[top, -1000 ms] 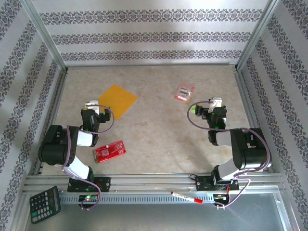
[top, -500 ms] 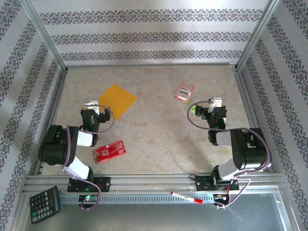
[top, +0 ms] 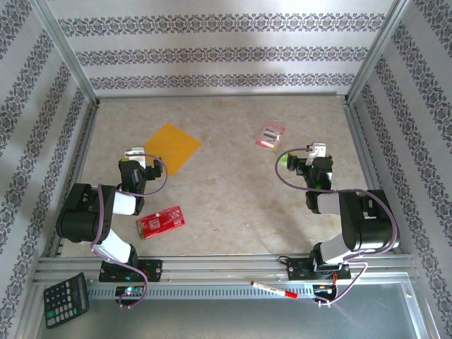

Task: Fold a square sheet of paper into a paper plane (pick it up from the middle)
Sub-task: Move the square sheet of paper to the center of the table.

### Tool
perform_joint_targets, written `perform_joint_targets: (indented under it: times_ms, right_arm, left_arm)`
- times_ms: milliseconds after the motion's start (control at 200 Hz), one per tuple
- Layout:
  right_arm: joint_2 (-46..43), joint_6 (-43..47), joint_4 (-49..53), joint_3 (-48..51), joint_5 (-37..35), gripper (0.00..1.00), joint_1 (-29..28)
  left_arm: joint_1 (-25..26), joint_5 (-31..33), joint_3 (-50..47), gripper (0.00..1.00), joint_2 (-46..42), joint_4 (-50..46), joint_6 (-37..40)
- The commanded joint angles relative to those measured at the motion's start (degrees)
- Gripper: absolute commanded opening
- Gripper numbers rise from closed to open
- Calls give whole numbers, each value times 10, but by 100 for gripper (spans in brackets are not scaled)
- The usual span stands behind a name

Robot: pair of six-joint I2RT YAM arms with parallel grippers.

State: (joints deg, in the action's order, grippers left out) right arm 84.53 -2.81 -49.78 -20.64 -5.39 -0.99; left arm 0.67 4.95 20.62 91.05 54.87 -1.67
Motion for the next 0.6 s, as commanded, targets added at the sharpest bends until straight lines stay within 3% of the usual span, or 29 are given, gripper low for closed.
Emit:
perform_joint_targets:
  times_ms: [0,115,280,455,595]
  right_arm:
    - [-69,-18,44,-8,-61,98,-1]
    - [-164,-79,148,-19,-111,98,6]
    - [-283,-160,313,-44,-70,98,37]
    - [-317,-210,419,-95,72,96,42]
    - [-284,-245,528,-167,109,96,-2]
  left_arm:
    - [0,7,-3,100,-13,21,7]
    - [0,6,11,100,-72,-56,7]
    - [-2,52,79,100,-159,-278,-64]
    - [-2,-33,139,100,-200,-420,-175]
    - [15,-104,174,100,-226,-513,-279]
